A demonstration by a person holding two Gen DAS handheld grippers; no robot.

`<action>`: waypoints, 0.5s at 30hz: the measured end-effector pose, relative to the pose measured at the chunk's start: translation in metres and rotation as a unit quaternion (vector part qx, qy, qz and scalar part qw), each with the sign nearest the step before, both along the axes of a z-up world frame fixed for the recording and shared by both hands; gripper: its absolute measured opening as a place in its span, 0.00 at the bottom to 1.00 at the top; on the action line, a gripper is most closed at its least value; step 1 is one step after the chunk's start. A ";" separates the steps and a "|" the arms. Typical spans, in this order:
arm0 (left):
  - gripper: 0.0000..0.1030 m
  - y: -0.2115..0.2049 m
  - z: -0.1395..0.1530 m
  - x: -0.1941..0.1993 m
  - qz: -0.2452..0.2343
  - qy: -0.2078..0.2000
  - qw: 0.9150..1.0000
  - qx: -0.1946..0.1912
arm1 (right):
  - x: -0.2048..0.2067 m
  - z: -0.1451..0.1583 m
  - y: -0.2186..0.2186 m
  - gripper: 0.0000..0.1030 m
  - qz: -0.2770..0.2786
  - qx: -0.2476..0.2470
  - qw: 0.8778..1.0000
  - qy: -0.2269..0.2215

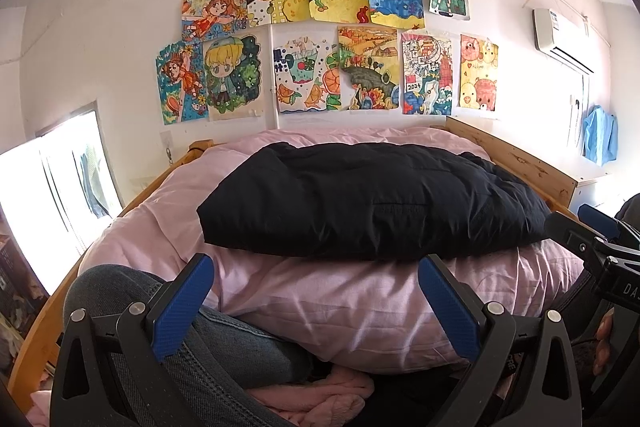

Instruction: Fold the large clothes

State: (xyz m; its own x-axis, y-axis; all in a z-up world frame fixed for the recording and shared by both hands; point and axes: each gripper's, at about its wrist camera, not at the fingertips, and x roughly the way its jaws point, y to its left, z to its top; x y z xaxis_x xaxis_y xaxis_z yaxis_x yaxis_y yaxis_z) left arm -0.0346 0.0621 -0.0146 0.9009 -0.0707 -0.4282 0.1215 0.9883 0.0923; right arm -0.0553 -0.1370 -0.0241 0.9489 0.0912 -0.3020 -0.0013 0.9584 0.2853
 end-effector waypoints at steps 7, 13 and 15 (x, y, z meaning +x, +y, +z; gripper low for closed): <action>1.00 0.000 0.001 0.000 0.000 -0.001 1.000 0.001 | 0.000 0.000 0.000 0.99 0.000 0.000 1.000 0.001; 1.00 0.000 0.000 -0.001 0.000 -0.002 1.000 0.002 | 0.000 0.000 0.001 0.99 0.000 0.000 1.000 0.000; 1.00 0.000 0.000 0.000 -0.001 -0.002 1.000 0.001 | 0.000 0.000 0.001 0.99 -0.001 0.001 1.000 0.000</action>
